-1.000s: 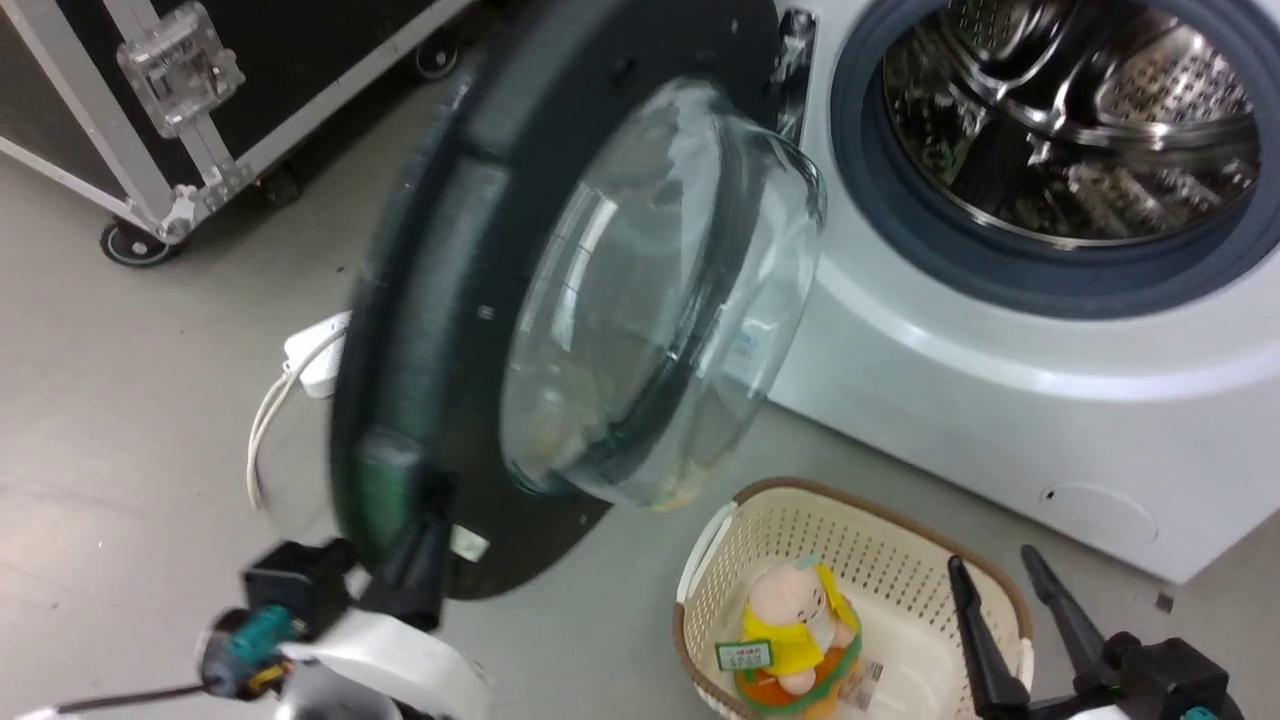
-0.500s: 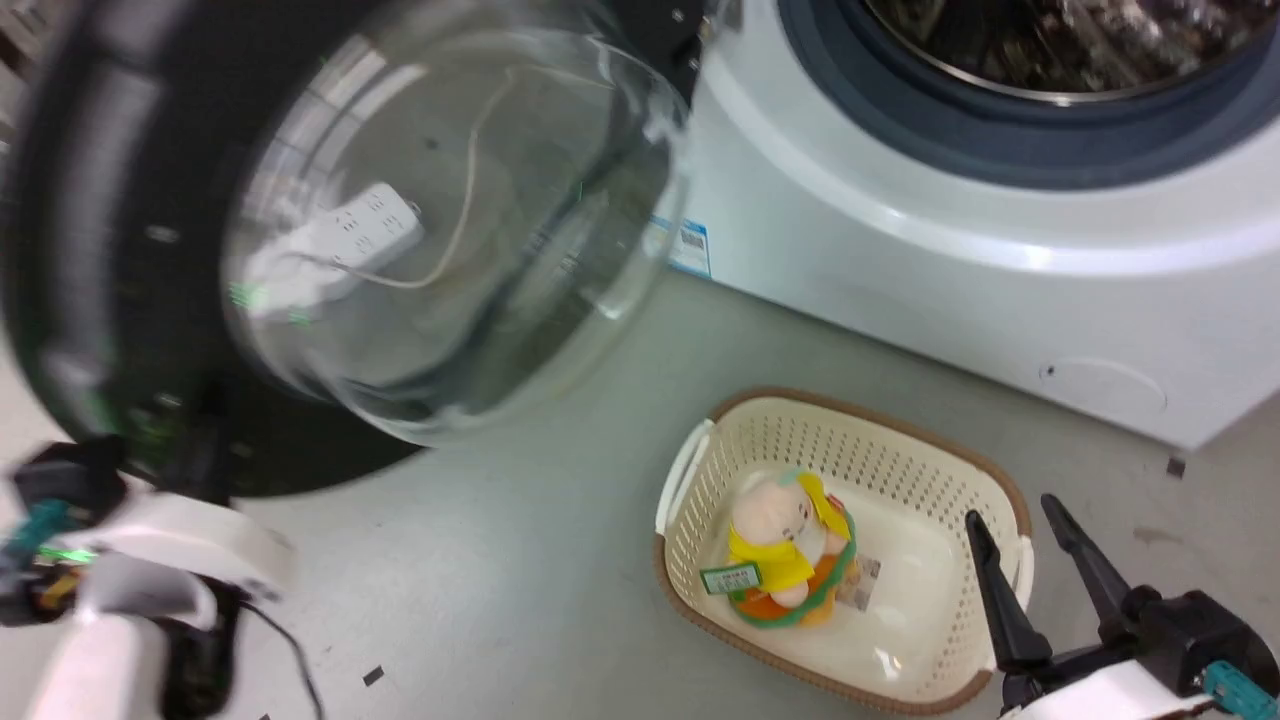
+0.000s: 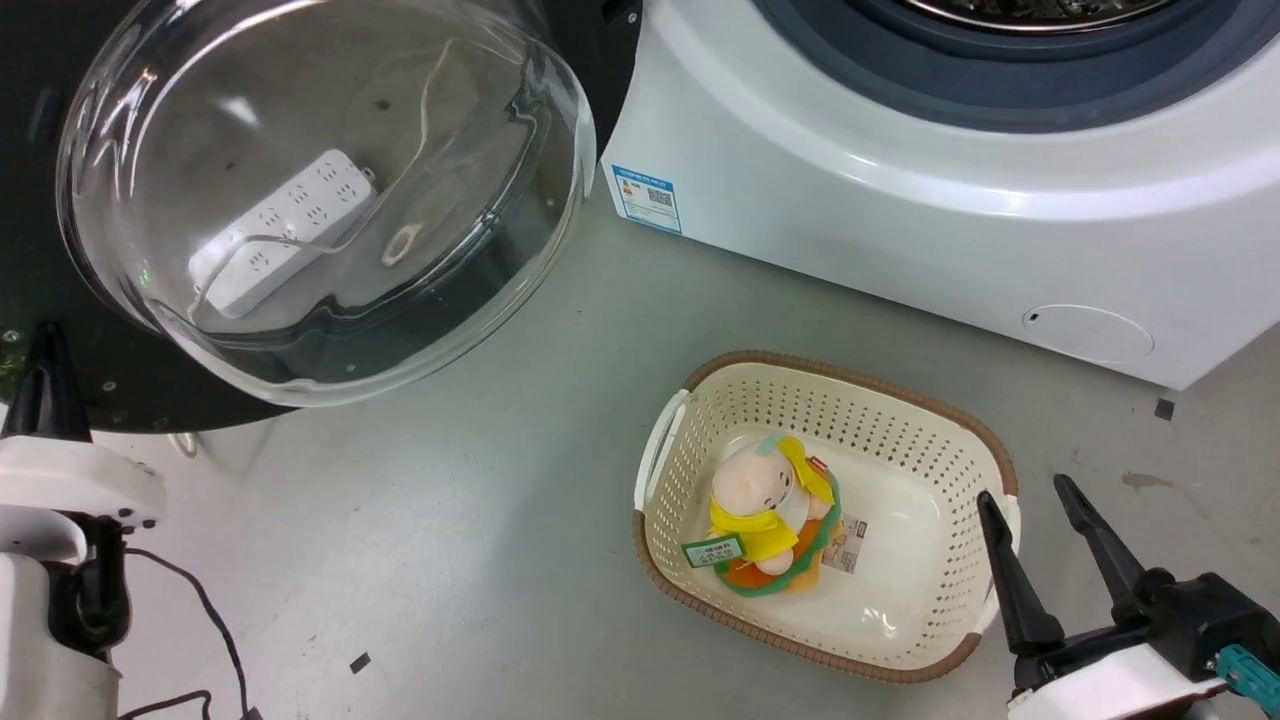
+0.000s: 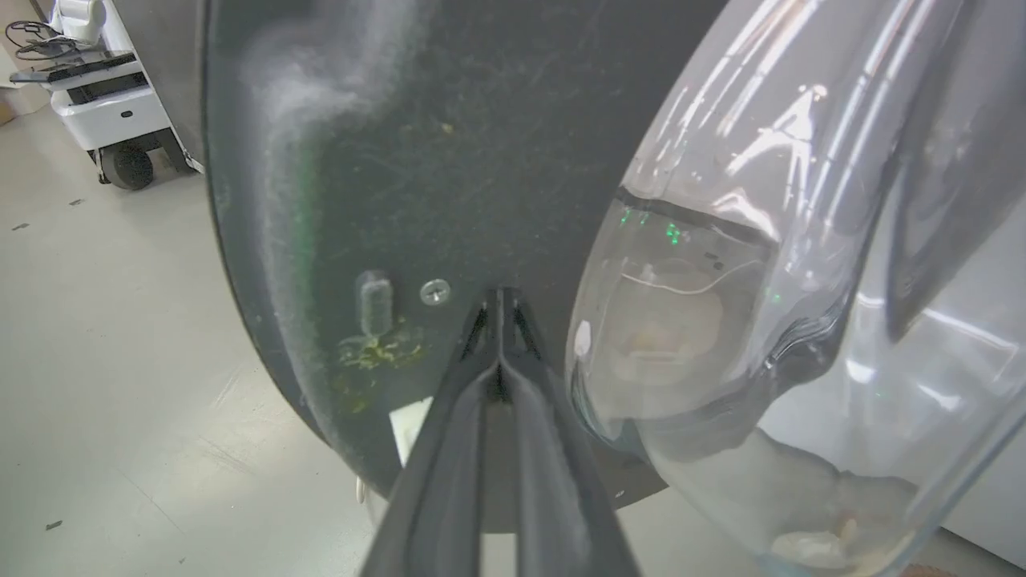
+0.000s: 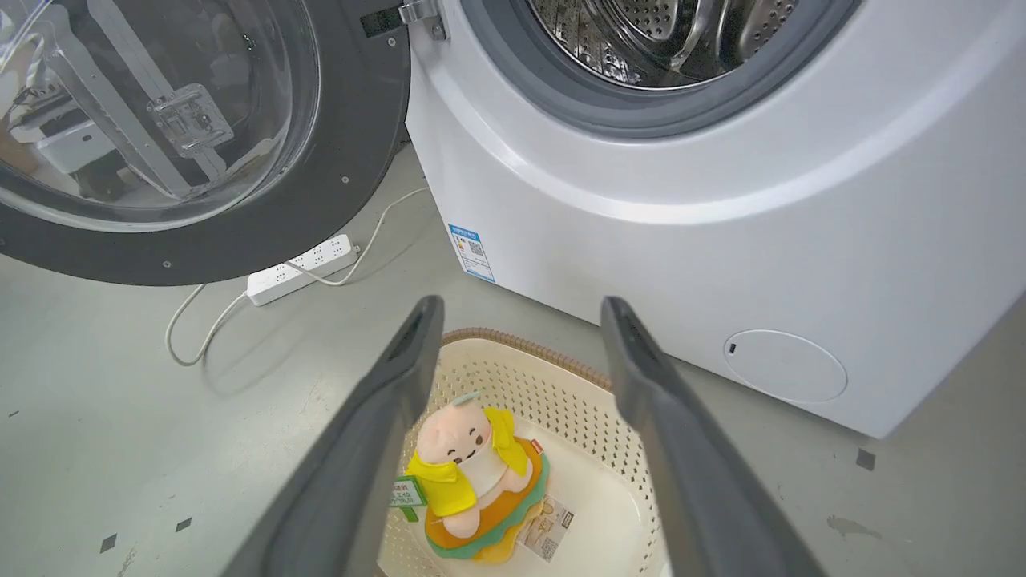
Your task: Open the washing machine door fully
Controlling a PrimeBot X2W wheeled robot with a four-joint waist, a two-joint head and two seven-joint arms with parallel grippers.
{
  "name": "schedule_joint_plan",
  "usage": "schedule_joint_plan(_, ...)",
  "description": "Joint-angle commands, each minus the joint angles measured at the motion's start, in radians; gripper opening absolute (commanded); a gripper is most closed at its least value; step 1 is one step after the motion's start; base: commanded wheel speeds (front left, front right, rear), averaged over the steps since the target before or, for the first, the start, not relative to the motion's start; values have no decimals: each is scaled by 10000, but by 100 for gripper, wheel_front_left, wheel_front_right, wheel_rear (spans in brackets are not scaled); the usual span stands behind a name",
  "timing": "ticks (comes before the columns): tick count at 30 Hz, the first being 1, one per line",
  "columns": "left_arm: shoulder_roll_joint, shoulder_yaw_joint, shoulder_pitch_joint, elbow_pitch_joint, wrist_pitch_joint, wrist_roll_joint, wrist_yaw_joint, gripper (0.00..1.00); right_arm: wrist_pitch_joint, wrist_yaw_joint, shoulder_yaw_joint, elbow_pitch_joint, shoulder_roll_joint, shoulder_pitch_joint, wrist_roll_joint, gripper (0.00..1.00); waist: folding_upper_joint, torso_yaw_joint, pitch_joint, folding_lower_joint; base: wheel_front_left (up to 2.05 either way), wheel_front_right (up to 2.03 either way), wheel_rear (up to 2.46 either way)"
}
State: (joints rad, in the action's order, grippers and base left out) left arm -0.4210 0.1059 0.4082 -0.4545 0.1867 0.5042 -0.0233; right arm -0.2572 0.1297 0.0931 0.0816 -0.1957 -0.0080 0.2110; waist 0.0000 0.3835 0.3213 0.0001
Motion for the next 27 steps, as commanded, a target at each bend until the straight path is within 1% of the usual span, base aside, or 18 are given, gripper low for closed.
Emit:
schedule_joint_plan(1, -54, 4, 180, -168, 103, 25, 49, 0, -22, 10, -25, 0, -70, -114, -20, 100, 0, -17, -48, -1, 0, 0, 0)
schedule_joint_plan(5, 37, -240, 231, -446, 344, -153, 193, 0, -24, 10, -80, 39, 19, -103, 25, 100, 0, -56, -323, -1, 0, 0, 0)
schedule_joint_plan(9, 350, -666, -6, -174, 542, -458, 315, 0, -32, 10, -114, 128, 190, -44, 50, 100, 0, -159, -851, -1, 0, 0, 0)
schedule_joint_plan(10, 757, -1008, -405, 420, 627, -651, 322, 0, -39, 10, -346, 96, 421, -40, 40, 100, 0, -345, -1281, -1, 0, 0, 0)
schedule_joint_plan(12, 992, -1180, -718, 927, 666, -745, 324, 0, -41, 10, -578, -86, 582, -72, 7, 100, 0, -521, -1526, -1, 0, 0, 0)
schedule_joint_plan(17, 1795, -1567, -1637, 2194, 719, -799, 280, 0, -43, 10, -983, -560, 826, 41, -353, 100, 0, -1120, -2186, -1, 0, 0, 0)
schedule_joint_plan(18, 1795, -1567, -1637, 2194, 719, -799, 280, 0, -43, 10, -983, -560, 826, 41, -353, 100, 0, -1120, -2186, -1, 0, 0, 0)
schedule_joint_plan(19, 2091, -1753, -2010, 2610, 729, -857, 248, 0, -43, 10, -1113, -751, 917, 119, -468, 100, 0, -1401, -2420, -1, 0, 0, 0)
schedule_joint_plan(20, 2091, -1753, -2010, 2610, 729, -857, 248, 0, -43, 10, -1113, -751, 917, 119, -468, 100, 0, -1401, -2420, -1, 0, 0, 0)
schedule_joint_plan(21, 2218, -1854, -2186, 2785, 733, -900, 238, 0, -44, 10, -1144, -829, 949, 168, -521, 100, 0, -1536, -2509, -1, 0, 0, 0)
schedule_joint_plan(22, 2458, -2035, -2520, 3075, 739, -1003, 195, 0, -44, 10, -1189, -962, 1005, 256, -625, 100, 0, -1819, -2683, -1, 0, 0, 0)
schedule_joint_plan(23, 2458, -2035, -2520, 3075, 739, -1003, 195, 0, -44, 10, -1189, -962, 1005, 256, -625, 100, 0, -1819, -2683, -1, 0, 0, 0)
schedule_joint_plan(24, 2635, -2198, -2844, 3252, 743, -1140, 162, 0, -44, 10, -1211, -1046, 1062, 344, -705, 100, 0, -2117, -2844, -1, 0, 0, 0)
schedule_joint_plan(25, 2635, -2198, -2844, 3252, 743, -1140, 162, 0, -44, 10, -1211, -1046, 1062, 344, -705, 100, 0, -2117, -2844, -1, 0, 0, 0)
schedule_joint_plan(27, 2785, -2328, -3131, 3384, 746, -1271, 153, 0, -44, 10, -1240, -1094, 1120, 450, -763, 100, 0, -2384, -2970, -1, 0, 0, 0)
